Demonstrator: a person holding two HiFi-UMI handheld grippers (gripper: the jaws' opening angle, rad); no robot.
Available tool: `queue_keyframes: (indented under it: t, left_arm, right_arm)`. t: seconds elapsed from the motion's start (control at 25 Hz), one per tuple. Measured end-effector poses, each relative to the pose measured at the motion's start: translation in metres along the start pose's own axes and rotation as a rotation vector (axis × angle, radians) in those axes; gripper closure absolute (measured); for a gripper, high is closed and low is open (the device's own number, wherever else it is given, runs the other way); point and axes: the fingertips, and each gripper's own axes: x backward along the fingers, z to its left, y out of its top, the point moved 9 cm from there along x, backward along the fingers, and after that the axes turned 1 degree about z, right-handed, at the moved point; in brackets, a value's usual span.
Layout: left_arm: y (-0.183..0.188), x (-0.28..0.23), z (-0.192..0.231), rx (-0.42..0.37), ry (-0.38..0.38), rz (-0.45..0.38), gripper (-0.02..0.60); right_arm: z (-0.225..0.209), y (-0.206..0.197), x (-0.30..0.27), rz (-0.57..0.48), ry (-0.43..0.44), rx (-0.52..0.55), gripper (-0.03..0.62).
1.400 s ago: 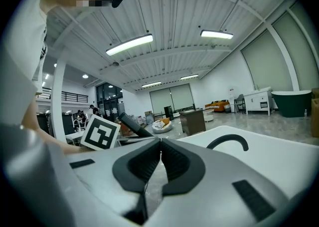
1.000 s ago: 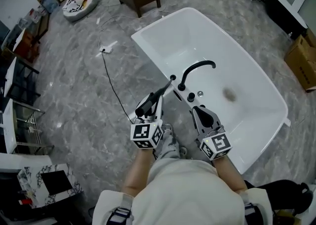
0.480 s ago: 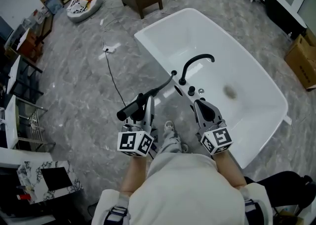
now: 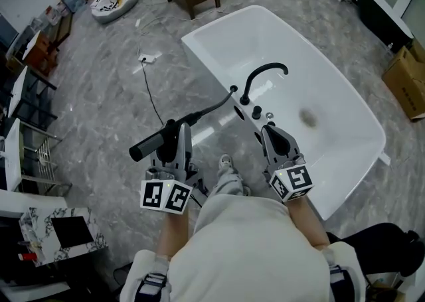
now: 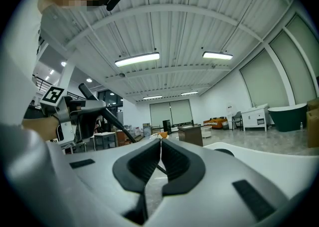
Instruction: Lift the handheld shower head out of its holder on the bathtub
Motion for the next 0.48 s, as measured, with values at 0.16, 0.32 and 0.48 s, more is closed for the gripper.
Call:
queue_keyframes:
  t: [0.16, 0.32, 0.48]
  left_arm:
    - [0.0075, 0.0040, -0.0017, -0.017, -0.004, -0.022, 0.440]
    - [0.0080, 0.0023, -0.0006, -0.015, -0.019, -0.017, 0.440]
    - [0.0054, -0.0002, -0.0004, -0.014, -0.033, -0.013, 0.440]
  right_arm:
    - [0.0013, 0.0028, 0.0005, -0.015, -0.001, 0.004, 0.572]
    - [0.0044, 0.0051, -0.0024, -0.023, 0.002, 0.009, 0.572]
    - [0.0045, 0.0053, -0.0038, -0.019, -0.004, 0.027, 0.574]
